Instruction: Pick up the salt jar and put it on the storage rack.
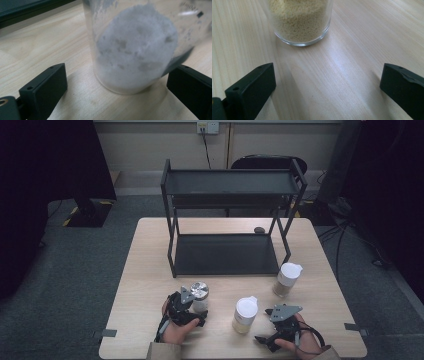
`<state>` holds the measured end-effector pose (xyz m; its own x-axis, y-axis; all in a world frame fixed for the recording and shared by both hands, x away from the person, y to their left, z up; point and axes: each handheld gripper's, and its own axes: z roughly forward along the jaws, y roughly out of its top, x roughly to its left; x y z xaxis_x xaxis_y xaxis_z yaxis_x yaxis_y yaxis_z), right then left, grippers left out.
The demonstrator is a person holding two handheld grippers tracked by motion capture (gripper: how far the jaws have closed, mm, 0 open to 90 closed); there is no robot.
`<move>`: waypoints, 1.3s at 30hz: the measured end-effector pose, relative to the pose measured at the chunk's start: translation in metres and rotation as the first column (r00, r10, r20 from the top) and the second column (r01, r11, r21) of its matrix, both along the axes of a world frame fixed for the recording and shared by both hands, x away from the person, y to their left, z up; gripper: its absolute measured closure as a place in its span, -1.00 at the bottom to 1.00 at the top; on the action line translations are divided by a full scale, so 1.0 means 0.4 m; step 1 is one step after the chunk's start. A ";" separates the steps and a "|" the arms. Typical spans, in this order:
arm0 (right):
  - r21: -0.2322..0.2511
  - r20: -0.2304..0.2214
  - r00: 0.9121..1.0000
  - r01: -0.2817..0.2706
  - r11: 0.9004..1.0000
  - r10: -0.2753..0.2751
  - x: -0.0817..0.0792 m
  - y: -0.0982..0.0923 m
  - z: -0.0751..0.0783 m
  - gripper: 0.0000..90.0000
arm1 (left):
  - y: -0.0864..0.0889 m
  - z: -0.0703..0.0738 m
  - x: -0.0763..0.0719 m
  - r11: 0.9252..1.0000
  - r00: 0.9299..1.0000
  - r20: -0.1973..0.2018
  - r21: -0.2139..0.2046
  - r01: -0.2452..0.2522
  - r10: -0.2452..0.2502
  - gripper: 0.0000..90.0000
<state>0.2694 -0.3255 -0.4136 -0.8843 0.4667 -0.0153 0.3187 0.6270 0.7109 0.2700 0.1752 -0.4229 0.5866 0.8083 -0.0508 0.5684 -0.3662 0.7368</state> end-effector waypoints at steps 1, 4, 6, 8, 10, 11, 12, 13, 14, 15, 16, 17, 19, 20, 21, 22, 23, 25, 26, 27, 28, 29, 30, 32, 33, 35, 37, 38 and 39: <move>0.000 0.000 1.000 0.000 1.000 0.000 0.000 0.000 0.000 -1.00 | -0.002 -0.001 -0.001 1.000 1.000 0.006 -0.007 -0.009 0.009 -0.94; 0.000 0.000 1.000 0.000 1.000 0.000 0.000 0.000 0.000 -1.00 | -0.002 -0.003 -0.002 1.000 1.000 0.015 -0.019 -0.021 0.021 -0.94; 0.000 0.000 1.000 0.000 1.000 0.000 0.000 0.000 0.000 -1.00 | -0.002 -0.003 -0.004 0.999 0.999 0.022 -0.022 -0.026 0.026 -0.93; 0.000 0.000 1.000 0.000 1.000 0.000 0.000 0.000 0.000 -1.00 | 0.000 -0.004 -0.006 0.999 0.999 0.027 -0.033 -0.030 0.031 -0.91; 0.000 0.000 1.000 0.000 1.000 0.000 0.000 0.000 0.000 -1.00 | 0.003 -0.006 -0.008 0.998 0.999 0.034 -0.046 -0.032 0.033 -0.89; 0.000 0.000 1.000 0.000 1.000 0.000 0.000 0.000 0.000 -1.00 | 0.003 -0.006 -0.009 0.998 0.999 0.038 -0.049 -0.031 0.033 -0.87; 0.000 0.000 1.000 0.000 1.000 0.000 0.000 0.000 0.000 -1.00 | 0.004 -0.007 -0.011 0.998 0.998 0.044 -0.051 -0.032 0.035 -0.86; 0.000 0.000 1.000 0.000 1.000 0.000 0.000 0.000 0.000 -1.00 | 0.004 -0.007 -0.012 0.998 0.998 0.047 -0.056 -0.033 0.036 -0.84; 0.000 0.000 1.000 0.000 1.000 0.000 0.000 0.000 0.000 -1.00 | 0.004 -0.007 -0.012 0.998 0.998 0.047 -0.056 -0.033 0.036 -0.82; 0.000 0.000 1.000 0.000 1.000 0.000 0.000 0.000 0.000 -1.00 | 0.006 -0.008 -0.013 0.997 0.998 0.053 -0.064 -0.031 0.034 -0.80; 0.000 0.000 1.000 0.000 1.000 0.000 0.000 0.000 0.000 -1.00 | 0.006 -0.008 -0.013 0.997 0.998 0.053 -0.064 -0.031 0.034 -0.79; 0.000 0.000 1.000 0.000 1.000 0.000 0.000 0.000 0.000 -1.00 | 0.010 -0.011 -0.011 0.997 0.998 0.054 -0.079 -0.022 0.027 -0.75; 0.000 0.000 1.000 0.000 1.000 0.000 0.000 0.000 0.000 -1.00 | 0.008 -0.010 -0.011 0.996 0.998 0.055 -0.081 -0.023 0.027 -0.69; 0.000 0.000 1.000 0.000 1.000 0.000 0.000 0.000 0.000 -1.00 | 0.008 -0.010 -0.011 0.996 0.998 0.055 -0.081 -0.023 0.027 -0.67; 0.000 0.000 1.000 0.000 1.000 0.000 0.000 0.000 0.000 -1.00 | 0.006 -0.010 -0.010 0.997 0.998 0.062 -0.078 -0.013 0.018 -0.63; 0.000 0.000 1.000 0.000 1.000 0.000 0.000 0.000 0.000 -1.00 | 0.004 -0.008 -0.011 0.997 0.998 0.065 -0.072 -0.010 0.015 -0.60; 0.000 0.000 1.000 0.000 1.000 0.000 0.000 0.000 0.000 -1.00 | 0.002 -0.008 -0.012 0.997 0.998 0.066 -0.073 -0.012 0.017 -0.58; 0.000 0.000 1.000 0.000 1.000 0.000 0.000 0.000 0.000 -1.00 | 0.001 -0.008 -0.012 0.997 0.997 0.071 -0.071 -0.006 0.011 -0.54; 0.000 0.000 1.000 0.000 1.000 0.000 0.000 0.000 0.000 -1.00 | 0.001 -0.008 -0.012 0.997 0.997 0.071 -0.071 -0.006 0.011 -0.52; 0.000 0.000 1.000 0.001 1.000 -0.001 0.000 0.000 0.000 -1.00 | 0.000 -0.007 -0.013 0.998 0.997 0.073 -0.068 -0.004 0.009 -0.50; 0.000 0.000 1.000 0.001 1.000 -0.001 0.000 0.000 0.000 -1.00 | -0.002 -0.007 -0.014 0.998 0.997 0.080 -0.067 0.002 0.004 -0.47; 0.000 0.000 1.000 0.000 1.000 0.000 0.000 0.000 0.000 -1.00 | -0.003 -0.006 -0.015 0.998 0.996 0.084 -0.063 0.003 0.002 -0.45; 0.000 0.000 1.000 0.001 1.000 -0.001 0.000 0.000 0.000 -1.00 | -0.004 -0.007 -0.016 0.998 0.996 0.087 -0.066 0.004 0.002 -0.44; 0.000 0.000 1.000 0.001 1.000 -0.001 0.000 0.000 0.000 -1.00 | -0.005 -0.008 -0.017 0.998 0.996 0.093 -0.066 0.004 0.003 -0.42; 0.000 0.000 1.000 0.001 1.000 -0.001 0.000 0.000 0.000 -1.00 | -0.007 -0.009 -0.017 0.998 0.995 0.098 -0.065 0.007 0.000 -0.41; 0.000 0.000 1.000 0.001 1.000 -0.001 0.000 0.000 0.000 -1.00 | -0.009 -0.010 -0.019 0.998 0.994 0.106 -0.065 0.009 -0.002 -0.36; 0.000 0.000 1.000 0.001 1.000 -0.001 -0.001 0.000 0.000 -1.00 | -0.014 -0.010 -0.021 0.998 0.994 0.113 -0.058 0.008 -0.001 -0.33; 0.000 0.000 1.000 0.001 1.000 -0.001 -0.001 0.000 0.000 -1.00 | -0.015 -0.010 -0.022 0.998 0.993 0.115 -0.056 0.007 -0.001 -0.33; 0.000 0.000 1.000 0.001 1.000 -0.001 -0.001 0.000 0.000 -1.00 | -0.015 -0.011 -0.023 0.998 0.993 0.117 -0.057 0.007 0.000 -0.33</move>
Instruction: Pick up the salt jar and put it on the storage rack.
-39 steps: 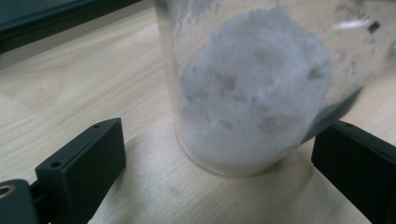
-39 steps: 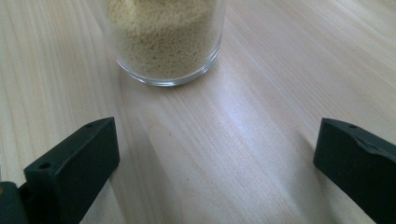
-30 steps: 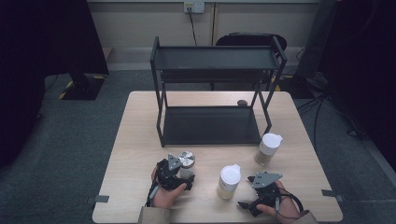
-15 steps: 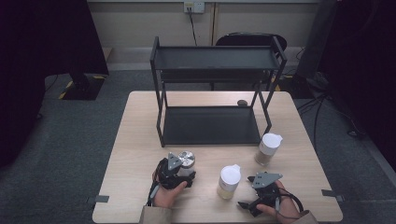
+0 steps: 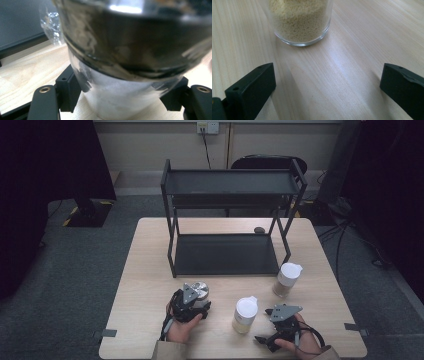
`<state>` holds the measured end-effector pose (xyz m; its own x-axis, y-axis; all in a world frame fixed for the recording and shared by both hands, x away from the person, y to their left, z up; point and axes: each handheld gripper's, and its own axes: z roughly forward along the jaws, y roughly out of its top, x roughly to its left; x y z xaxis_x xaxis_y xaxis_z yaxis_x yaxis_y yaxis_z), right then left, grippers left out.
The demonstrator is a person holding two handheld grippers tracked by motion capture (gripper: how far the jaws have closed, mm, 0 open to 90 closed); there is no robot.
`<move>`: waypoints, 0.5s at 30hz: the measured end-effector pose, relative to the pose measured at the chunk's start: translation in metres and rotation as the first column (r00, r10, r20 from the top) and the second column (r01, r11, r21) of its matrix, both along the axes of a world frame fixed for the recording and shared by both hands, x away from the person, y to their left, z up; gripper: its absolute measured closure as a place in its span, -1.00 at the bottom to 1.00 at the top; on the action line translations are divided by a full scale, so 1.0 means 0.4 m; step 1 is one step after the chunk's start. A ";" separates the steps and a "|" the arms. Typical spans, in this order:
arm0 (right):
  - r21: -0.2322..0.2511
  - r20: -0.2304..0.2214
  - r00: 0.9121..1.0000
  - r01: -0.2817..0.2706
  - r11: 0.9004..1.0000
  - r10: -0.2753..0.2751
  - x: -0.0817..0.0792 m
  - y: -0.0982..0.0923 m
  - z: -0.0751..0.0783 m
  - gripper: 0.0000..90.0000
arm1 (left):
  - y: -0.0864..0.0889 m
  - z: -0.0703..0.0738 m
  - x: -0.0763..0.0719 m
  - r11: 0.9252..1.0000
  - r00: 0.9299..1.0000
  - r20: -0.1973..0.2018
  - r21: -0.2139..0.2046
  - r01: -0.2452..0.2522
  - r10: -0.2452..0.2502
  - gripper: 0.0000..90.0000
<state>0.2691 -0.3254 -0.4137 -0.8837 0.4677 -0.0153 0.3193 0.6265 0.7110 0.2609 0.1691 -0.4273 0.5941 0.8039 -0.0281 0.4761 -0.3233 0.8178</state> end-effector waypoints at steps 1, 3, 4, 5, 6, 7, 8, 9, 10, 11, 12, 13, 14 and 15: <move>0.000 0.000 1.000 0.000 1.000 0.000 0.000 0.000 0.000 -1.00 | 0.001 -0.001 -0.001 1.000 1.000 0.002 0.001 0.001 -0.001 -0.33; 0.000 0.000 1.000 0.001 1.000 -0.001 0.000 0.000 0.000 -1.00 | -0.001 0.000 -0.002 1.000 1.000 0.007 0.010 0.004 -0.004 -0.32; 0.000 0.000 1.000 0.001 1.000 -0.001 -0.001 0.000 0.000 -1.00 | -0.002 0.001 -0.002 1.000 1.000 0.008 0.013 0.005 -0.005 -0.31; 0.000 0.000 1.000 0.002 1.000 -0.002 -0.001 0.001 0.000 -1.00 | -0.003 0.002 -0.002 1.000 1.000 0.009 0.016 0.005 -0.005 -0.31; 0.000 0.000 1.000 0.003 1.000 -0.003 -0.001 0.001 0.000 -1.00 | -0.004 0.002 -0.003 1.000 1.000 0.009 0.016 0.004 -0.004 -0.31; 0.000 0.000 1.000 0.003 1.000 -0.003 -0.001 0.001 0.000 -1.00 | -0.005 0.002 -0.003 1.000 1.000 0.009 0.016 0.003 -0.003 -0.31; 0.000 0.000 1.000 0.003 1.000 -0.003 -0.001 0.001 0.000 -1.00 | -0.007 0.003 -0.003 1.000 1.000 0.009 0.018 0.001 -0.001 -0.31; 0.000 0.000 1.000 0.003 1.000 -0.003 -0.001 0.001 0.000 -1.00 | -0.008 0.002 -0.004 1.000 1.000 0.012 0.018 -0.001 0.001 -0.31; 0.000 0.000 1.000 0.003 1.000 -0.003 -0.001 0.001 0.000 -1.00 | -0.009 0.003 -0.004 1.000 1.000 0.012 0.019 0.000 0.000 -0.31; 0.000 0.000 1.000 0.003 1.000 -0.003 -0.002 0.001 0.000 -1.00 | -0.011 0.004 -0.003 1.000 1.000 0.013 0.024 0.001 -0.002 -0.31; 0.000 0.000 1.000 0.004 1.000 -0.004 -0.002 0.001 0.000 -1.00 | -0.013 0.006 -0.003 1.000 1.000 0.015 0.031 0.003 -0.003 -0.31; 0.000 0.000 1.000 0.004 1.000 -0.004 -0.002 0.001 0.000 -1.00 | -0.016 0.006 -0.003 0.999 1.000 0.018 0.034 0.002 -0.002 -0.31; 0.000 0.000 1.000 0.004 1.000 -0.004 -0.002 0.001 0.000 -1.00 | -0.018 0.007 -0.003 0.999 1.000 0.017 0.036 0.003 -0.003 -0.31; 0.000 0.000 1.000 0.004 1.000 -0.004 -0.002 0.001 0.000 -1.00 | -0.018 0.007 -0.003 0.999 1.000 0.017 0.036 0.003 -0.003 -0.31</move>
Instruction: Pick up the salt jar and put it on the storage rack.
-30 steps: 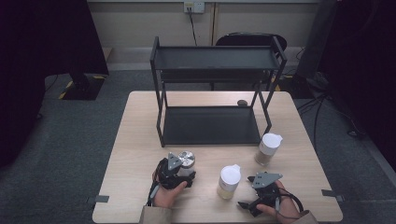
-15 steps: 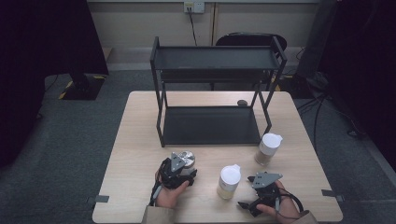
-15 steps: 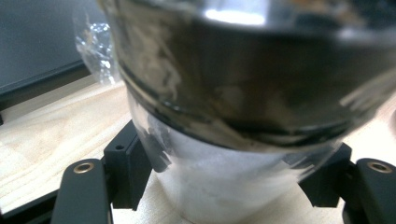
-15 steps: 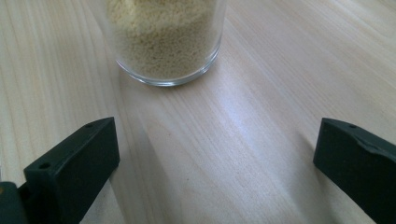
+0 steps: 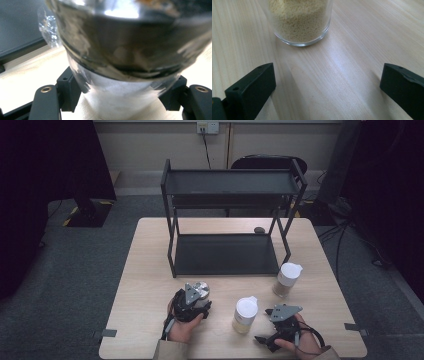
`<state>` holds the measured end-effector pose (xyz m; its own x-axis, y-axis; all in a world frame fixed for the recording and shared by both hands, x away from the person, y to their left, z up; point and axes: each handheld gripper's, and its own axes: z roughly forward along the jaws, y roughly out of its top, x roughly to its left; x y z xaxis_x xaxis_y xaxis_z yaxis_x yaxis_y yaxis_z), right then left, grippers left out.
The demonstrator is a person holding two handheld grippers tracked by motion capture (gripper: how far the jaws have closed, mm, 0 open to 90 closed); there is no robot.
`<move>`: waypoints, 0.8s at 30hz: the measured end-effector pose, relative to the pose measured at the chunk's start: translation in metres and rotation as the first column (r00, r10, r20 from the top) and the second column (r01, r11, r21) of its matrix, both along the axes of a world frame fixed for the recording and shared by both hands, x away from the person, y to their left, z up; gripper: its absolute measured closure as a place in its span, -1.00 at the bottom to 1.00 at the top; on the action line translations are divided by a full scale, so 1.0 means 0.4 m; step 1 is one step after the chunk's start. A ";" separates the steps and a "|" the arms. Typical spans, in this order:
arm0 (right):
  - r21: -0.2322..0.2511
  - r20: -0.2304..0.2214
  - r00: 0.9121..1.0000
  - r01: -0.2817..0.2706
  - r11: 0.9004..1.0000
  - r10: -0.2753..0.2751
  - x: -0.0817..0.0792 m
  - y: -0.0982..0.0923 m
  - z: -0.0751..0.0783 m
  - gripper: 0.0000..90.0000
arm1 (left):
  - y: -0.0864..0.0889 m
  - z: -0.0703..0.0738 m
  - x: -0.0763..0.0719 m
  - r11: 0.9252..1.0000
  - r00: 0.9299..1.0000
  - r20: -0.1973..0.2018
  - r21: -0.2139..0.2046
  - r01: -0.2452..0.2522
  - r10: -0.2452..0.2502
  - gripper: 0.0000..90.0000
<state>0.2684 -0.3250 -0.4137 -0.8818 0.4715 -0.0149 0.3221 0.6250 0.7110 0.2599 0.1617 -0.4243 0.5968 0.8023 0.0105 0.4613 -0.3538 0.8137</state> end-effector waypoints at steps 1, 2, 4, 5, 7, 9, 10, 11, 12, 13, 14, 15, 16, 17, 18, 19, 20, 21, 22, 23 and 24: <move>0.000 0.000 1.000 0.000 1.000 0.000 0.000 0.000 0.000 -1.00 | -0.001 0.001 0.002 1.000 1.000 -0.002 0.001 0.001 -0.001 -0.31; 0.000 0.000 1.000 0.001 1.000 -0.001 0.000 0.000 0.000 -1.00 | -0.002 0.001 0.004 1.000 1.000 -0.005 -0.006 0.002 -0.002 -0.30; 0.000 0.000 1.000 0.001 1.000 -0.001 -0.001 0.000 0.000 -1.00 | -0.002 0.002 0.007 1.000 1.000 -0.006 -0.012 0.004 -0.004 -0.30; 0.000 0.000 1.000 0.001 1.000 -0.001 -0.001 0.000 0.000 -1.00 | -0.002 0.002 0.007 1.000 1.000 -0.006 -0.012 0.004 -0.004 -0.30; 0.000 0.000 1.000 0.002 1.000 -0.002 -0.001 0.000 0.000 -1.00 | 0.000 0.008 0.011 1.000 1.000 -0.007 -0.015 0.009 -0.009 -0.30; 0.000 0.000 1.000 0.002 1.000 -0.002 -0.001 0.001 0.000 -1.00 | 0.002 0.010 0.014 1.000 1.000 -0.010 -0.026 0.008 -0.008 -0.30; 0.000 0.000 1.000 0.002 1.000 -0.002 -0.001 0.001 0.000 -1.00 | 0.005 0.011 0.017 0.999 1.000 -0.012 -0.031 0.010 -0.011 -0.30; 0.000 0.000 1.000 0.002 1.000 -0.002 -0.001 0.001 0.000 -1.00 | 0.006 0.011 0.019 0.999 1.000 -0.013 -0.037 0.011 -0.011 -0.30; 0.000 0.000 1.000 0.002 1.000 -0.002 -0.001 0.001 0.000 -1.00 | 0.007 0.012 0.020 0.999 1.000 -0.012 -0.036 0.010 -0.011 -0.30; 0.000 0.000 1.000 0.002 1.000 -0.002 -0.001 0.001 0.000 -1.00 | 0.007 0.013 0.021 0.999 1.000 -0.011 -0.040 0.008 -0.008 -0.30; 0.000 0.000 1.000 0.002 1.000 -0.002 -0.001 0.001 0.000 -1.00 | 0.010 0.013 0.023 0.999 1.000 -0.010 -0.044 0.007 -0.008 -0.30; 0.000 0.000 1.000 0.002 1.000 -0.002 -0.001 0.001 0.000 -1.00 | 0.011 0.015 0.024 0.999 1.000 -0.009 -0.045 0.006 -0.007 -0.30; 0.000 0.000 1.000 0.002 1.000 -0.002 -0.001 0.001 0.000 -1.00 | 0.010 0.017 0.026 0.999 1.000 -0.008 -0.043 0.005 -0.005 -0.30; 0.000 0.000 1.000 0.003 1.000 -0.003 -0.001 0.001 0.000 -1.00 | 0.010 0.019 0.028 0.999 1.000 -0.008 -0.041 0.004 -0.004 -0.30; 0.000 0.000 1.000 0.003 1.000 -0.003 -0.001 0.001 0.000 -1.00 | 0.010 0.020 0.030 0.999 1.000 -0.006 -0.042 0.004 -0.004 -0.30; 0.000 0.000 1.000 0.003 1.000 -0.003 -0.001 0.001 0.000 -1.00 | 0.010 0.022 0.034 0.999 1.000 -0.008 -0.038 0.006 -0.006 -0.30; 0.000 0.000 1.000 0.003 1.000 -0.003 -0.001 0.001 0.000 -1.00 | 0.010 0.024 0.036 0.999 1.000 -0.009 -0.037 0.005 -0.006 -0.30; 0.000 0.000 1.000 0.003 1.000 -0.003 -0.001 0.001 0.000 -1.00 | 0.009 0.025 0.040 0.999 1.000 -0.010 -0.036 0.007 -0.007 -0.30; 0.000 0.000 1.000 0.003 1.000 -0.003 -0.001 0.001 0.000 -1.00 | 0.008 0.026 0.042 0.999 1.000 -0.011 -0.036 0.005 -0.005 -0.30; 0.000 0.000 1.000 0.003 1.000 -0.003 -0.001 0.001 0.000 -1.00 | 0.008 0.027 0.045 0.999 1.000 -0.010 -0.037 0.004 -0.004 -0.30; 0.000 0.000 1.000 0.003 1.000 -0.003 -0.001 0.001 0.000 -1.00 | 0.008 0.029 0.049 0.999 1.000 -0.011 -0.035 0.005 -0.005 -0.30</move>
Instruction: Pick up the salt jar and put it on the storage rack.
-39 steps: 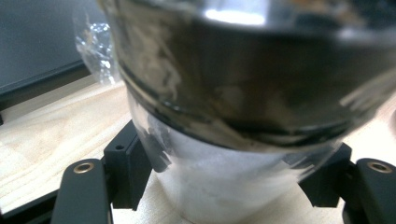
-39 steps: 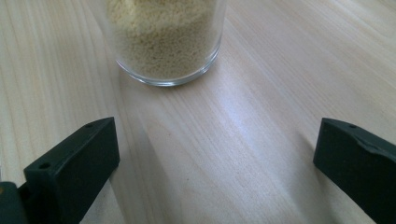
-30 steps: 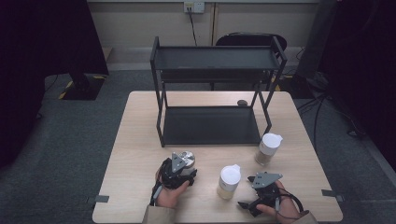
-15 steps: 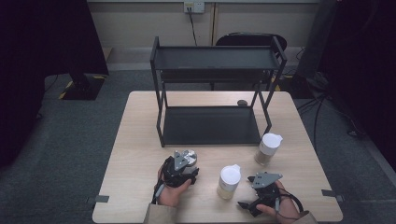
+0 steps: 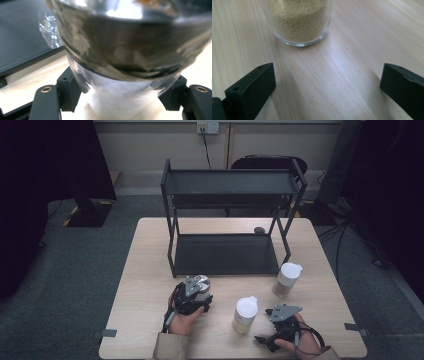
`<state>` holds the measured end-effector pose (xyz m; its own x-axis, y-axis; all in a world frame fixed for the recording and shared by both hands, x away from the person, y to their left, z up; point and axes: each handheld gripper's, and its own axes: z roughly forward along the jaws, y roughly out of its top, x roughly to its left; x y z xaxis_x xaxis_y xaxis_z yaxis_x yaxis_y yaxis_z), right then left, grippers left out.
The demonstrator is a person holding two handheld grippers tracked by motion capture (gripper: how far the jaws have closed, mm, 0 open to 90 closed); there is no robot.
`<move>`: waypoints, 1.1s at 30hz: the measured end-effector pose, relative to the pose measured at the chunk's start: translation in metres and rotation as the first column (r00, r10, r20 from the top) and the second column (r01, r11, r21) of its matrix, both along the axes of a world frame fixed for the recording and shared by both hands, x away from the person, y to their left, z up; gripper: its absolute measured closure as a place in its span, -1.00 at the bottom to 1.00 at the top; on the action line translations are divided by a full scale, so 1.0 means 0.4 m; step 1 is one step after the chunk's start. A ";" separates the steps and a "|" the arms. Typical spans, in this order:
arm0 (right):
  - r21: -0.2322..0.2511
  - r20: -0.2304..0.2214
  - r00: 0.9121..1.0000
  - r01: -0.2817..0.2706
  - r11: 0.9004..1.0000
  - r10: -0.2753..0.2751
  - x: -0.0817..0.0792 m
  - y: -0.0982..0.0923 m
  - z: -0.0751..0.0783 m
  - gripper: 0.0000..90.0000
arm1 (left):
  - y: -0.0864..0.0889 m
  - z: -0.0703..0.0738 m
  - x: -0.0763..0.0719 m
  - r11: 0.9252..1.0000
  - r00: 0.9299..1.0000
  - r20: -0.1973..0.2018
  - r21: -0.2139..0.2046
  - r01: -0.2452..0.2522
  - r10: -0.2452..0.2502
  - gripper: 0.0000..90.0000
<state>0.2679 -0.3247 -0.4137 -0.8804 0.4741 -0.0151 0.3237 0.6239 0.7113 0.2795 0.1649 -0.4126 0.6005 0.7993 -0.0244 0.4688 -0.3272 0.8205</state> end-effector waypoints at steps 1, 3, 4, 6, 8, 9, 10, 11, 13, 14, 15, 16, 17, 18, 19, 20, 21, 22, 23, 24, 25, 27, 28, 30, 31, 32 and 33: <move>0.000 0.000 1.000 0.001 1.000 -0.001 0.000 0.000 0.000 -1.00 | 0.000 0.001 0.003 1.000 1.000 0.000 -0.003 -0.003 0.003 -0.30; 0.000 0.000 1.000 0.002 1.000 -0.002 -0.001 0.001 0.000 -1.00 | 0.001 0.006 0.010 1.000 1.000 0.001 -0.002 -0.003 0.003 -0.30; 0.000 0.000 1.000 0.003 1.000 -0.003 -0.001 0.001 0.000 -1.00 | 0.000 0.007 0.013 1.000 1.000 -0.002 -0.008 -0.008 0.008 -0.30; 0.000 -0.001 1.000 0.003 1.000 -0.003 -0.001 0.001 0.000 -1.00 | 0.001 0.010 0.017 1.000 1.000 -0.003 -0.008 -0.008 0.008 -0.30; 0.000 0.000 1.000 0.003 1.000 -0.003 -0.001 0.001 0.000 -1.00 | 0.000 0.015 0.026 1.000 1.000 0.000 -0.008 -0.011 0.011 -0.30; 0.000 0.000 1.000 0.003 1.000 -0.003 -0.001 0.001 0.000 -1.00 | 0.000 0.015 0.026 1.000 1.000 0.000 -0.008 -0.011 0.011 -0.30; 0.000 0.000 1.000 0.003 1.000 -0.003 -0.001 0.001 0.000 -1.00 | 0.001 0.019 0.032 1.000 1.000 0.000 -0.013 -0.015 0.015 -0.30; 0.000 0.000 1.000 0.003 1.000 -0.003 -0.001 0.001 0.000 -1.00 | 0.000 0.020 0.035 1.000 1.000 -0.001 -0.015 -0.019 0.019 -0.30; 0.000 0.000 1.000 0.003 1.000 -0.003 -0.001 0.001 0.000 -1.00 | -0.001 0.022 0.040 1.000 1.000 0.001 -0.011 -0.024 0.024 -0.30; 0.000 0.000 1.000 0.003 1.000 -0.003 -0.001 0.001 0.000 -1.00 | 0.001 0.024 0.045 1.000 1.000 0.000 -0.011 -0.025 0.025 -0.30; 0.000 0.000 1.000 0.003 1.000 -0.003 -0.001 0.001 0.000 -1.00 | 0.001 0.024 0.045 1.000 1.000 0.000 -0.011 -0.025 0.025 -0.30; 0.000 0.000 1.000 0.003 1.000 -0.003 -0.001 0.001 0.000 -1.00 | 0.001 0.024 0.049 0.999 1.000 -0.003 -0.015 -0.030 0.030 -0.30; 0.000 0.000 1.000 0.003 1.000 -0.003 -0.001 0.001 0.000 -1.00 | 0.001 0.024 0.051 0.999 0.999 -0.003 -0.019 -0.033 0.033 -0.30; 0.000 0.000 1.000 0.003 1.000 -0.003 -0.001 0.001 0.000 -1.00 | 0.001 0.025 0.054 0.999 0.999 -0.004 -0.017 -0.034 0.034 -0.30; 0.000 0.000 1.000 0.003 1.000 -0.003 -0.001 0.001 0.000 -1.00 | -0.002 0.026 0.058 0.999 0.999 -0.005 -0.016 -0.039 0.039 -0.30; 0.000 0.000 1.000 0.003 1.000 -0.003 -0.001 0.001 0.000 -1.00 | -0.002 0.026 0.060 0.999 0.999 -0.004 -0.017 -0.041 0.041 -0.30; 0.000 0.000 1.000 0.003 1.000 -0.003 -0.001 0.001 0.000 -1.00 | -0.003 0.027 0.063 0.999 0.999 -0.005 -0.019 -0.044 0.044 -0.30; 0.000 0.000 1.000 0.003 1.000 -0.003 -0.001 0.001 0.000 -1.00 | -0.002 0.028 0.067 0.999 0.999 -0.004 -0.018 -0.044 0.044 -0.30; 0.000 0.000 1.000 0.003 1.000 -0.003 -0.001 0.001 0.000 -1.00 | -0.002 0.030 0.071 0.999 0.999 -0.004 -0.017 -0.045 0.045 -0.30; 0.000 0.000 1.000 0.003 1.000 -0.003 -0.001 0.001 0.000 -1.00 | -0.003 0.030 0.073 0.999 0.999 -0.002 -0.020 -0.050 0.050 -0.30; 0.000 0.000 1.000 0.003 1.000 -0.003 -0.001 0.001 0.000 -1.00 | -0.003 0.033 0.077 0.999 0.999 -0.002 -0.015 -0.048 0.048 -0.30; 0.000 0.000 1.000 0.003 1.000 -0.003 -0.001 0.001 0.000 -1.00 | -0.007 0.035 0.085 0.998 0.998 0.003 -0.019 -0.058 0.058 -0.30; 0.000 0.000 1.000 0.003 1.000 -0.003 -0.001 0.001 0.000 -1.00 | -0.008 0.037 0.088 0.998 0.998 0.002 -0.018 -0.061 0.061 -0.30; 0.000 0.000 1.000 0.003 1.000 -0.003 -0.001 0.001 0.000 -1.00 | -0.008 0.040 0.095 0.998 0.998 0.002 -0.018 -0.064 0.065 -0.30; 0.000 0.000 1.000 0.003 1.000 -0.003 -0.001 0.001 0.000 -1.00 | -0.008 0.040 0.098 0.998 0.998 0.003 -0.019 -0.066 0.066 -0.30; 0.000 0.000 1.000 0.003 1.000 -0.003 -0.001 0.001 0.000 -1.00 | -0.010 0.043 0.102 0.998 0.998 0.004 -0.014 -0.069 0.069 -0.30; 0.000 0.000 1.000 0.003 1.000 -0.003 -0.001 0.001 0.000 -1.00 | -0.012 0.042 0.106 0.997 0.997 0.006 -0.018 -0.074 0.074 -0.30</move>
